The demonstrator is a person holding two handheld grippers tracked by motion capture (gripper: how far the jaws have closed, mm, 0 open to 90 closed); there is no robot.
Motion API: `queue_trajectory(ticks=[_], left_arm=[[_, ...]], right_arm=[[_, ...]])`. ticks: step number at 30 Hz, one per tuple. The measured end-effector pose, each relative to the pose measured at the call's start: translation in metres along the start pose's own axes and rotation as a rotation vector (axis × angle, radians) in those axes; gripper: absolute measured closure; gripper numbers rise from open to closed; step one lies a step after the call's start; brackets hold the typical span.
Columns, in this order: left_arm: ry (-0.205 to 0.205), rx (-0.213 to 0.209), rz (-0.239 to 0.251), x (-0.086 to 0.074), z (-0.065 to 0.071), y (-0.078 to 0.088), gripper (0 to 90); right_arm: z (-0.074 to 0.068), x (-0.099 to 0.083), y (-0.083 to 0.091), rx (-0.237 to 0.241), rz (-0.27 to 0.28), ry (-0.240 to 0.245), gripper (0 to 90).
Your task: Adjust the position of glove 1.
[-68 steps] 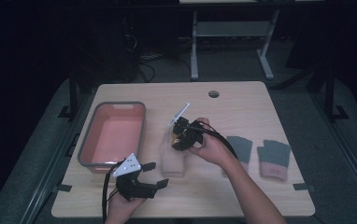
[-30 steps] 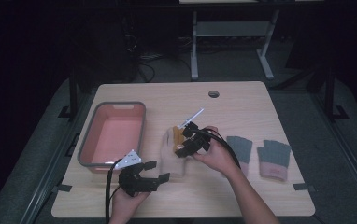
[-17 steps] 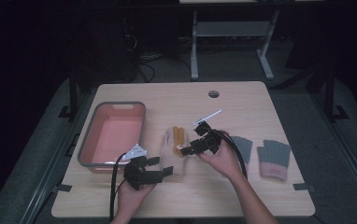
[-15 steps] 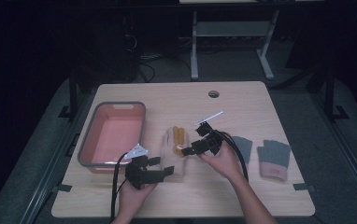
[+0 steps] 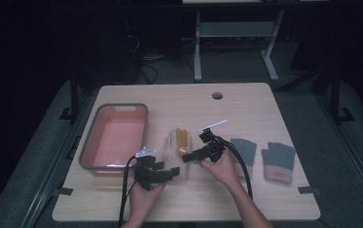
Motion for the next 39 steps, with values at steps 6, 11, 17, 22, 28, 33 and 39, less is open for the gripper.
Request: queue_trajectory(ticks=[6,11,17,22,28,33,39], left_arm=[[0.079,-0.043,-0.033,-0.002,-0.006,-0.009,29.4],[0.063,-0.052,-0.054,0.0,-0.006,-0.012,40.4],[0.058,-0.084,-0.081,0.004,-0.005,-0.019,47.2],[0.041,-0.112,-0.099,0.006,0.0,-0.027,49.1],[0.012,-0.141,-0.13,0.009,0.013,-0.039,48.9],[0.045,-0.161,-0.135,0.011,0.01,-0.037,39.6],[0.087,-0.17,-0.142,0.012,0.003,-0.035,44.7]], right_arm=[[0.004,-0.005,-0.011,-0.015,-0.021,-0.021,39.5],[0.004,-0.005,-0.013,-0.018,-0.028,-0.027,44.0],[0.009,-0.008,-0.015,0.006,-0.02,-0.08,49.6],[0.016,-0.016,-0.007,0.009,-0.005,-0.123,48.3],[0.023,-0.022,0.006,-0.03,0.009,-0.148,47.2],[0.026,-0.028,0.008,-0.009,0.029,-0.184,51.4],[0.024,-0.029,0.005,-0.006,0.036,-0.187,52.9]])
Point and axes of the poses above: each handheld gripper's, and its own axes: y roughly backward along the jaws, x roughly out of its top, z roughly to its right, the point moved 2 cm from there along -y, roughly forward along the jaws, and after that the axes turned 4 degrees about y, right-handed, at the moved point
